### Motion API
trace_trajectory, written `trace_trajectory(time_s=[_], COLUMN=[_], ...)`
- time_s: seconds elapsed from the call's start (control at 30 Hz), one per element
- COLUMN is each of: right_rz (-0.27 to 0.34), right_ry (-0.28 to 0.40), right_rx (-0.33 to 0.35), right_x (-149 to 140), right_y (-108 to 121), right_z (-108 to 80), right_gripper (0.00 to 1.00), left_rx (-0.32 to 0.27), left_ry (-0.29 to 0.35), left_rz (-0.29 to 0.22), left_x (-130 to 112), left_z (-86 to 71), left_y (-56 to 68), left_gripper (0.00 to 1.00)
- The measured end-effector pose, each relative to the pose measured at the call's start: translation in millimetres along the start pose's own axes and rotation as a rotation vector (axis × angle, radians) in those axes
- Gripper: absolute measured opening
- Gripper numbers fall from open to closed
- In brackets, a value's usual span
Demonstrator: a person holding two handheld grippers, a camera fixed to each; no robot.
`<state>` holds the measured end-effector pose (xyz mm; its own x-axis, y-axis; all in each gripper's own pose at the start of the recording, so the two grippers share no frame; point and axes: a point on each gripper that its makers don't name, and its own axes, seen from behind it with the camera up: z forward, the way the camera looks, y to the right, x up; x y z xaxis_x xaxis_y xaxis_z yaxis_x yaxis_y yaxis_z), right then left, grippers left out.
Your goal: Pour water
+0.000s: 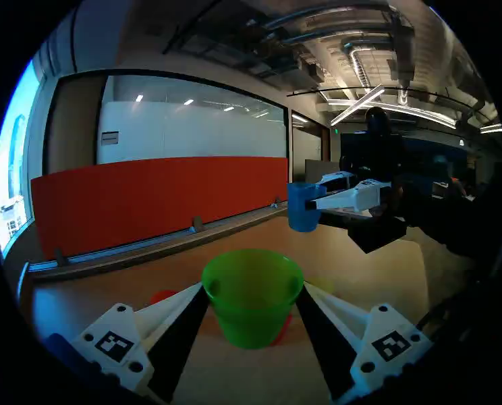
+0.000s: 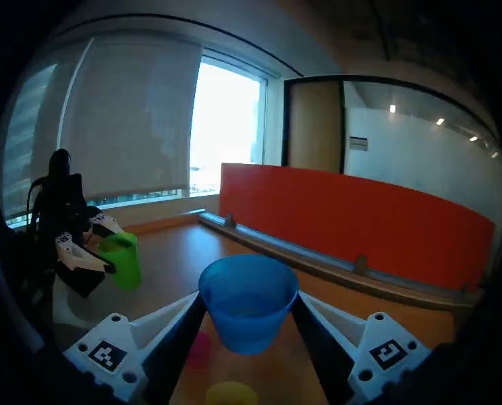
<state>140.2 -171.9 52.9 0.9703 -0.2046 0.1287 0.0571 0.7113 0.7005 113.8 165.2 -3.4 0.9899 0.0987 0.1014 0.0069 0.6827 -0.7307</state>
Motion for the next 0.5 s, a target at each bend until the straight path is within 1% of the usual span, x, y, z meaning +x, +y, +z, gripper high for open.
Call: trace_trajectory(time_s=[0.3, 0.5], right_rz=[-0.010, -0.010], right_ry=[0.052, 0.092], right_rx=[0.021, 0.038], right_x=[14, 23], right_y=[-13, -21], right_z=[-0.4, 0.2], right_gripper=[0.89, 0.89], left_rx=[-0.013, -0.020], left_ry=[0.017, 0.020], left_rz=[-0.018, -0.009], left_x=[6, 8], left_z=[3.2, 5.0], left_y=[8.0, 13.7], left_gripper=[0.87, 0.87])
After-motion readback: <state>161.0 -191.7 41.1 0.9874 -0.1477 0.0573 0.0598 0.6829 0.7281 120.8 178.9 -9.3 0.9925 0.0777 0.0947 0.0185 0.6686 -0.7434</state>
